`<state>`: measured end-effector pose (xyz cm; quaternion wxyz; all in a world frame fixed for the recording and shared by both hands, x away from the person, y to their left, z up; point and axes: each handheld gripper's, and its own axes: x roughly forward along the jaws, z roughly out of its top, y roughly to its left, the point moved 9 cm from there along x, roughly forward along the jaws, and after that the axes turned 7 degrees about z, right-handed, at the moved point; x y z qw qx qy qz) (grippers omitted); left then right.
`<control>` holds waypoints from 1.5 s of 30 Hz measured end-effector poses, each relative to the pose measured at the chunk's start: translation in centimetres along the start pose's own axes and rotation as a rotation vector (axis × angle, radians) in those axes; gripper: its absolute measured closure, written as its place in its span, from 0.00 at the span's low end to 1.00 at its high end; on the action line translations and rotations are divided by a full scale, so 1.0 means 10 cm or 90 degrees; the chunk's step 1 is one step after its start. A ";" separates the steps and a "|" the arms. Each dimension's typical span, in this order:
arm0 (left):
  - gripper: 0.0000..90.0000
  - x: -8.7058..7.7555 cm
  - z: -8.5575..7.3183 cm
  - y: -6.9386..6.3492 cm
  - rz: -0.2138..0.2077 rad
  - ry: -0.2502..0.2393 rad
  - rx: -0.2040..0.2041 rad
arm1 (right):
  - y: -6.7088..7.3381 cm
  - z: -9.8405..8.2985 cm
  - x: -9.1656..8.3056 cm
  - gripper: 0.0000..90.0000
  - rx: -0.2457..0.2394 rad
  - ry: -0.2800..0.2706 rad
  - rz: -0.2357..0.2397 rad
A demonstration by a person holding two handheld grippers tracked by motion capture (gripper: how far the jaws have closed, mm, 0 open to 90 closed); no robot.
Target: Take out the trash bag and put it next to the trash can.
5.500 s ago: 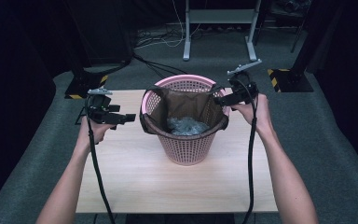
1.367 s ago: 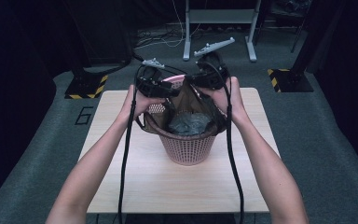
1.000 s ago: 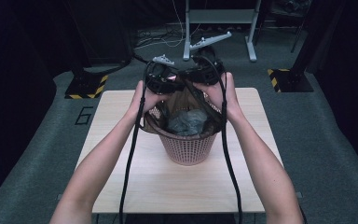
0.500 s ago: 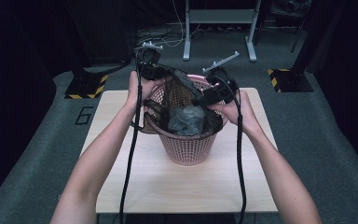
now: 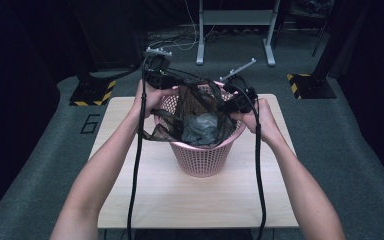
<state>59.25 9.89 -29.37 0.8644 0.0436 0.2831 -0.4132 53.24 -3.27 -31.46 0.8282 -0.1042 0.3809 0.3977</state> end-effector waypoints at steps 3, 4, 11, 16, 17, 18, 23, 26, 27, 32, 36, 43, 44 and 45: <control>0.99 0.03 -0.01 -0.15 -0.036 0.000 0.014 | -0.01 0.19 -0.01 1.00 -0.002 -0.043 -0.016; 0.98 0.04 -0.01 -0.20 -0.042 0.002 0.018 | -0.01 0.24 0.00 1.00 0.001 -0.058 -0.020; 0.83 0.11 -0.07 -0.42 -0.096 0.019 0.027 | -0.04 0.56 -0.01 1.00 0.003 -0.146 -0.064; 0.48 0.17 -0.11 -0.44 -0.090 0.034 0.017 | -0.04 0.64 0.02 1.00 0.008 -0.166 -0.072; 0.39 0.17 -0.12 -0.45 -0.094 0.036 0.015 | -0.04 0.65 0.02 1.00 0.012 -0.170 -0.072; 0.34 0.18 -0.12 -0.45 -0.091 0.037 0.012 | -0.04 0.66 0.02 1.00 0.012 -0.172 -0.072; 0.25 0.29 -0.15 -0.46 -0.049 0.059 0.025 | 0.04 0.72 0.02 1.00 0.023 -0.198 -0.053; 0.26 0.35 -0.15 -0.47 -0.018 0.059 0.033 | 0.15 0.75 0.02 1.00 0.031 -0.212 -0.016; 0.31 0.37 -0.14 -0.46 -0.008 0.053 0.028 | 0.19 0.76 0.01 1.00 0.035 -0.218 0.000; 0.80 0.41 -0.11 -0.43 0.007 0.033 0.037 | 0.32 0.75 -0.08 1.00 0.048 -0.238 0.057; 0.99 0.37 -0.08 -0.37 0.021 0.018 0.047 | 0.27 0.65 -0.18 1.00 0.053 -0.246 0.065; 1.00 0.20 0.01 -0.32 -0.007 -0.010 0.073 | 0.01 0.31 -0.10 0.75 0.019 -0.145 0.042; 1.00 0.16 0.03 -0.32 -0.015 -0.015 0.074 | -0.01 0.28 -0.06 0.68 0.019 -0.131 0.040; 1.00 0.14 0.04 -0.34 -0.028 -0.018 0.074 | -0.05 0.25 -0.02 0.59 0.018 -0.115 0.031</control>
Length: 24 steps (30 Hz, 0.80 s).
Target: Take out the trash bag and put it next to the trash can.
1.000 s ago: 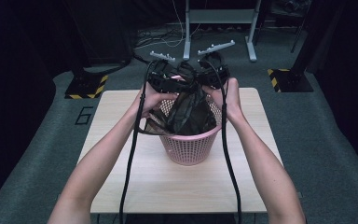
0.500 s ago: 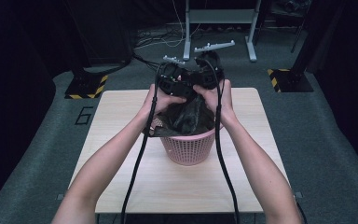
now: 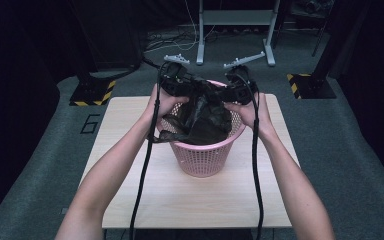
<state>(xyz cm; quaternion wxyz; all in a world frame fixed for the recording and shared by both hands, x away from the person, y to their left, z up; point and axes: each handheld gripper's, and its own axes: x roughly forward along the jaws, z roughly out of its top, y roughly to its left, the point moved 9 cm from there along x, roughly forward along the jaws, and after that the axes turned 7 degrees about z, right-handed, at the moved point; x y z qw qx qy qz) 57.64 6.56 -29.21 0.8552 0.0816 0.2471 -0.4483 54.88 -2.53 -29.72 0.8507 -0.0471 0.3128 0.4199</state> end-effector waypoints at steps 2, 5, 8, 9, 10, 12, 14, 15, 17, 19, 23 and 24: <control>1.00 -0.05 0.04 -0.03 -0.021 -0.006 0.001 | -0.04 -0.05 0.08 0.50 -0.003 0.032 -0.006; 1.00 -0.10 0.08 -0.14 -0.061 -0.007 0.014 | -0.06 -0.06 0.19 0.48 -0.013 0.041 -0.019; 1.00 -0.12 0.09 -0.23 -0.084 -0.002 0.027 | -0.04 -0.03 0.26 0.66 -0.025 0.040 -0.008; 1.00 -0.13 0.08 -0.24 -0.087 0.001 0.030 | -0.02 -0.02 0.28 0.74 -0.023 0.034 0.004; 1.00 -0.13 0.08 -0.23 -0.087 0.002 0.031 | 0.00 -0.01 0.28 0.82 -0.024 0.028 0.013; 0.99 -0.14 0.07 -0.22 -0.092 0.001 0.031 | 0.03 0.00 0.29 0.95 -0.023 0.023 0.023; 0.96 -0.15 0.06 -0.20 -0.091 0.000 0.025 | 0.03 0.03 0.29 0.99 -0.031 0.014 0.013; 0.91 -0.15 0.05 -0.19 -0.083 0.002 0.028 | 0.03 0.04 0.28 1.00 -0.031 0.010 0.006; 0.70 -0.16 0.04 -0.16 -0.059 0.013 0.029 | 0.01 0.06 0.26 1.00 -0.030 -0.002 -0.005; 0.53 -0.18 0.03 -0.13 -0.048 0.018 0.028 | -0.02 0.06 0.24 1.00 -0.028 -0.006 -0.017; 0.32 -0.24 0.03 -0.09 -0.042 0.014 0.022 | -0.12 0.04 0.21 1.00 -0.011 -0.010 -0.052; 0.28 -0.25 0.03 -0.09 -0.043 0.016 0.022 | -0.14 0.04 0.20 1.00 -0.006 -0.010 -0.059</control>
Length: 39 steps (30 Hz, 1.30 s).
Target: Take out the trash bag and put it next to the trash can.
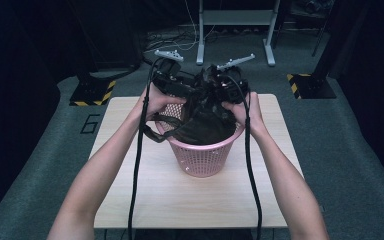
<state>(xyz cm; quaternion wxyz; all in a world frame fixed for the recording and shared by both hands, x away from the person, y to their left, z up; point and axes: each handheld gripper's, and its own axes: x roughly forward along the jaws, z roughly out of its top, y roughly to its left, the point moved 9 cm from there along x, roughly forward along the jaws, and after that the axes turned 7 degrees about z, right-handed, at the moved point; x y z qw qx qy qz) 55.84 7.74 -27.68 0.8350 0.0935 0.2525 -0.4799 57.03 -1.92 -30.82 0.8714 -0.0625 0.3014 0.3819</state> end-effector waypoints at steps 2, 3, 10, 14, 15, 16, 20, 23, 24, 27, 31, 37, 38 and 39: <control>0.22 0.01 -0.02 0.00 0.004 0.011 0.003 | -0.03 0.01 -0.01 1.00 0.011 -0.009 -0.006; 0.19 0.03 -0.04 -0.01 0.011 0.021 0.011 | -0.03 0.02 -0.01 1.00 0.014 -0.015 -0.003; 0.16 0.27 -0.08 -0.06 0.084 0.047 0.070 | 0.19 0.25 -0.01 1.00 0.039 -0.065 0.064; 0.17 0.32 -0.06 -0.03 0.110 0.033 0.069 | 0.31 0.34 -0.03 1.00 0.067 -0.085 0.120; 0.17 0.32 -0.06 -0.02 0.113 0.033 0.068 | 0.33 0.35 -0.03 1.00 0.072 -0.090 0.130; 0.18 0.32 -0.06 -0.02 0.118 0.030 0.065 | 0.34 0.35 -0.03 1.00 0.079 -0.090 0.136; 0.33 0.33 -0.07 0.00 0.121 0.021 0.058 | 0.34 0.34 -0.04 1.00 0.105 -0.098 0.163; 0.49 0.35 -0.09 0.02 0.105 0.013 0.054 | 0.36 0.32 -0.05 1.00 0.104 -0.091 0.166; 0.55 0.35 -0.09 0.02 0.099 0.008 0.053 | 0.37 0.32 -0.05 1.00 0.096 -0.089 0.160; 0.75 0.37 -0.09 -0.03 0.081 0.005 0.061 | 0.37 0.32 -0.06 1.00 0.084 -0.080 0.143; 0.89 0.40 -0.11 -0.03 0.090 0.019 0.071 | 0.34 0.30 -0.09 0.98 0.065 -0.068 0.116; 0.97 0.37 -0.11 0.05 0.101 0.018 0.050 | 0.28 0.25 -0.21 0.76 0.010 -0.029 0.045; 0.97 0.36 -0.10 0.06 0.102 0.017 0.048 | 0.27 0.23 -0.22 0.72 0.005 -0.020 0.037; 0.98 0.34 -0.09 0.07 0.105 0.016 0.045 | 0.25 0.20 -0.23 0.67 -0.002 -0.009 0.022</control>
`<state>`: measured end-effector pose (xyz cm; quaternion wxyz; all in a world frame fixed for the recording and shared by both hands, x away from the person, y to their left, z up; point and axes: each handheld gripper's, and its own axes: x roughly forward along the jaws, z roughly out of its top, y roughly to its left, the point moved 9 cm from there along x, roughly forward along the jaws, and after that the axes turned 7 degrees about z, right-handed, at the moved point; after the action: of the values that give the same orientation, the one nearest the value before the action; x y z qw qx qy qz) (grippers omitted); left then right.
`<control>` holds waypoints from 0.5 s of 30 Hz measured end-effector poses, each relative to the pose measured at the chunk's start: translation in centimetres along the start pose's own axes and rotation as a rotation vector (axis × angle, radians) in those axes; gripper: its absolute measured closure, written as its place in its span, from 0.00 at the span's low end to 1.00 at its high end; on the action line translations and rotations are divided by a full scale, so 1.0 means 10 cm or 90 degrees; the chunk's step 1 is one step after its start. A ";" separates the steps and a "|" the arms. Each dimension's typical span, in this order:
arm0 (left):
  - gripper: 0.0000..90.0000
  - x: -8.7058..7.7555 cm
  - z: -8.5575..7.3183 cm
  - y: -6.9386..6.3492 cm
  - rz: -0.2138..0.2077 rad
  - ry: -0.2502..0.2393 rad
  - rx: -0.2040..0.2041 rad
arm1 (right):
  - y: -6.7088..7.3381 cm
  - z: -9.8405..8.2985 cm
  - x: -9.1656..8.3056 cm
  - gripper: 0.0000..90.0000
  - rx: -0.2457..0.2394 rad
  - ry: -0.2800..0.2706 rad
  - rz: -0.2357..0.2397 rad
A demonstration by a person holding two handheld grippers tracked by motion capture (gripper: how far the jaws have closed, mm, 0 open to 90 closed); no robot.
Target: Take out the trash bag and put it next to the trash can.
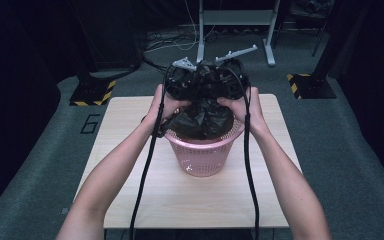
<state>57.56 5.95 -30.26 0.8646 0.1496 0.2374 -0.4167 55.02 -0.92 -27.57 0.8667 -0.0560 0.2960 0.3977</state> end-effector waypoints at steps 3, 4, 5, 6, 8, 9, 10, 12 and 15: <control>0.98 -0.05 0.03 0.03 0.010 -0.005 -0.005 | -0.05 -0.07 -0.05 0.45 -0.004 0.016 -0.015; 0.98 -0.07 0.04 0.04 0.012 -0.006 -0.007 | -0.07 -0.08 -0.07 0.42 -0.007 0.014 -0.020; 0.98 -0.09 0.05 0.06 0.015 -0.006 -0.009 | -0.08 -0.09 -0.10 0.38 -0.003 0.010 -0.018; 0.98 -0.11 0.06 0.07 0.020 -0.006 -0.011 | -0.10 -0.11 -0.13 0.35 -0.004 0.008 -0.022; 0.98 -0.13 0.08 0.09 0.022 -0.008 -0.012 | -0.12 -0.13 -0.19 0.30 -0.005 0.004 -0.028; 0.98 -0.16 0.09 0.10 0.027 -0.011 -0.014 | -0.13 -0.15 -0.22 0.28 -0.007 0.006 -0.035; 0.98 -0.17 0.10 0.11 0.027 -0.012 -0.015 | -0.15 -0.17 -0.25 0.26 -0.013 0.011 -0.043; 0.98 -0.21 0.13 0.13 0.031 -0.018 -0.016 | -0.18 -0.21 -0.30 0.24 -0.009 0.011 -0.048; 0.98 -0.26 0.17 0.14 0.034 -0.024 -0.018 | -0.23 -0.27 -0.37 0.23 -0.003 0.010 -0.047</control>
<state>57.75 7.69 -27.37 0.8818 0.1354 0.2227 -0.3931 53.52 -5.80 -28.01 0.8785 -0.0719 0.2993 0.3654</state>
